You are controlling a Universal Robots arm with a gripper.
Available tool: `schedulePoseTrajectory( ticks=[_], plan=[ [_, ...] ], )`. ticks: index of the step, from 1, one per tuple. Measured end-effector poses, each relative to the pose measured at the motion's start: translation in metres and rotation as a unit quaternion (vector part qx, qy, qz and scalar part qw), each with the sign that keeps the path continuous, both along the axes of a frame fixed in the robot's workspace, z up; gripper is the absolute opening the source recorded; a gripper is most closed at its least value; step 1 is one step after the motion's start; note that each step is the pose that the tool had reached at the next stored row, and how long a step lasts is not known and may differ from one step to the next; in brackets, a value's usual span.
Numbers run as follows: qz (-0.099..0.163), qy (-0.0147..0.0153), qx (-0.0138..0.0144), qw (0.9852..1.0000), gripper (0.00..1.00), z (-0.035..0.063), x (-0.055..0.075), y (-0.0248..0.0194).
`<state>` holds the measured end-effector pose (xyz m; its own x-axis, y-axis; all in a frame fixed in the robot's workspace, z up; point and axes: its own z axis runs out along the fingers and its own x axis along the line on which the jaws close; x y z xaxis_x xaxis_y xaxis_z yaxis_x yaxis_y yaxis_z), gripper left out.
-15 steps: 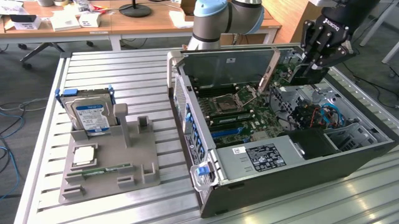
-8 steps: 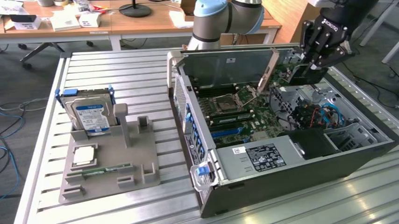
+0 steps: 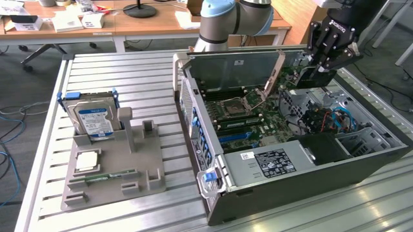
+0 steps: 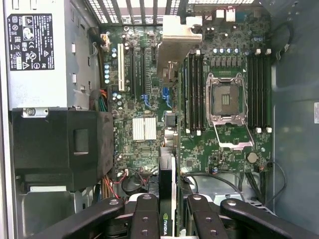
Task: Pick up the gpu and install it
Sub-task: 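Insert the gpu into the slot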
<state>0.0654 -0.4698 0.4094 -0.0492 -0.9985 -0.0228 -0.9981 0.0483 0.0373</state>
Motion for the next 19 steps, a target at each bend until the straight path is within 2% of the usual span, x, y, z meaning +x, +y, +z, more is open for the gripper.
schedulePoseTrajectory(
  ticks=[13, 19],
  plan=[
    [0.000, -0.0001, 0.0000, 1.0000, 0.27, -0.0001, -0.0005, 0.0003],
    [0.000, -0.0021, 0.0000, 1.0000, 0.27, 0.0000, -0.0068, 0.0054]
  ],
)
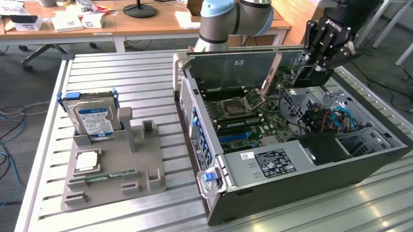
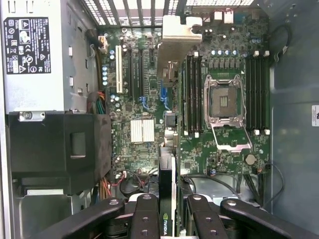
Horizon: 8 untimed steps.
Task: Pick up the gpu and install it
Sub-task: 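Insert the gpu into the slot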
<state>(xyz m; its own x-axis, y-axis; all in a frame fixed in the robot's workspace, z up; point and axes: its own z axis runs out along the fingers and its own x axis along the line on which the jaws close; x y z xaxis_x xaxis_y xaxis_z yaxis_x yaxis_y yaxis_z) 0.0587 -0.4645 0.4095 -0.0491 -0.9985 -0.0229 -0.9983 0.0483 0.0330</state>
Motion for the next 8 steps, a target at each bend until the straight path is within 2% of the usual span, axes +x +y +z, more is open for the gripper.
schedulePoseTrajectory(
  ticks=[8],
  plan=[
    [0.000, -0.0020, 0.0000, 1.0000, 0.27, 0.0000, -0.0098, 0.0091]
  ],
)
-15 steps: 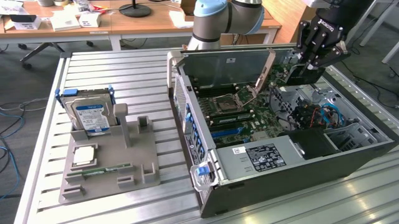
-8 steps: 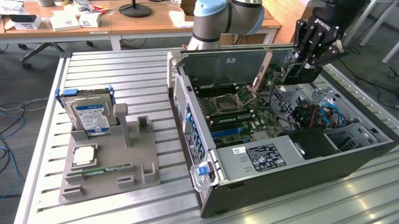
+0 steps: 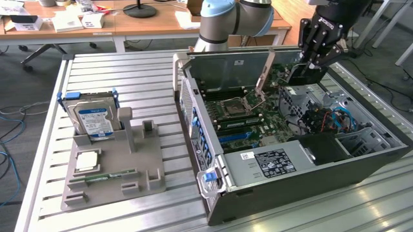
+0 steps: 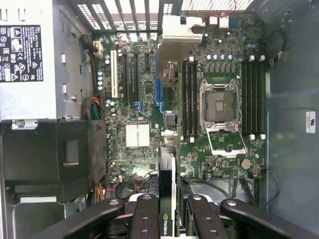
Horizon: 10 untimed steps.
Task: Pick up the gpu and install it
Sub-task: 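Insert the gpu into the slot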
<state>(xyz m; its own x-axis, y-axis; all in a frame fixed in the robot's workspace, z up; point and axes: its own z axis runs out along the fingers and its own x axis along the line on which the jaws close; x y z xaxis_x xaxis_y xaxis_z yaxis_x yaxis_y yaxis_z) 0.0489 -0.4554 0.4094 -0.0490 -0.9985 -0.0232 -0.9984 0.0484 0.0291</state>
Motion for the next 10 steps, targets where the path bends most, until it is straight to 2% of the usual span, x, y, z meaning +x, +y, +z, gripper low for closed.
schedulePoseTrajectory(
  ticks=[10],
  plan=[
    [0.000, -0.0016, -0.0003, 1.0000, 0.27, 0.0000, -0.010, 0.0126]
  ],
)
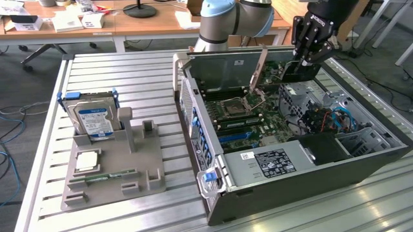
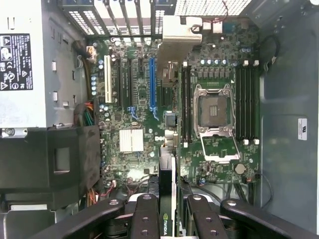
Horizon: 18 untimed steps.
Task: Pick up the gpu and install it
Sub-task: 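Insert the gpu into the slot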
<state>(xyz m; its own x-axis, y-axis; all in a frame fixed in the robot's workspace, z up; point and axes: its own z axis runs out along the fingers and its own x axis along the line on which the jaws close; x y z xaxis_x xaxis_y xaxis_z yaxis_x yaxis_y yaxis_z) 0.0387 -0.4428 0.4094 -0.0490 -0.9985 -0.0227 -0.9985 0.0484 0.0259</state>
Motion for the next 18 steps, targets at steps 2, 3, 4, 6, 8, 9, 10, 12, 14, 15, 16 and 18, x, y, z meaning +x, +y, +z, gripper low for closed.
schedulePoseTrajectory(
  ticks=[2, 3, 4, 6, 8, 9, 10, 12, 14, 15, 16, 18],
  plan=[
    [0.000, -0.0002, -0.0001, 1.0000, 0.27, -0.0001, -0.002, 0.0028],
    [0.000, -0.0003, -0.0002, 1.0000, 0.27, -0.0001, -0.003, 0.0042],
    [0.000, -0.0004, -0.0002, 1.0000, 0.27, -0.0001, -0.004, 0.0055],
    [0.000, -0.0005, -0.0003, 1.0000, 0.27, -0.0001, -0.005, 0.0077],
    [0.000, -0.0006, -0.0005, 1.0000, 0.27, -0.0001, -0.007, 0.0100],
    [0.000, -0.0006, -0.0005, 1.0000, 0.27, -0.0001, -0.007, 0.0110],
    [0.000, -0.0007, -0.0006, 1.0000, 0.27, -0.0001, -0.008, 0.0119],
    [0.000, -0.0007, -0.0006, 1.0000, 0.27, -0.0001, -0.009, 0.0136],
    [0.000, -0.0007, -0.0005, 1.0000, 0.27, -0.0001, -0.010, 0.0147],
    [0.000, -0.0007, -0.0005, 1.0000, 0.27, -0.0001, -0.010, 0.0152],
    [0.000, -0.0007, -0.0005, 1.0000, 0.27, -0.0001, -0.010, 0.0156],
    [0.000, -0.0007, -0.0006, 1.0000, 0.27, -0.0001, -0.011, 0.0165]
  ],
)
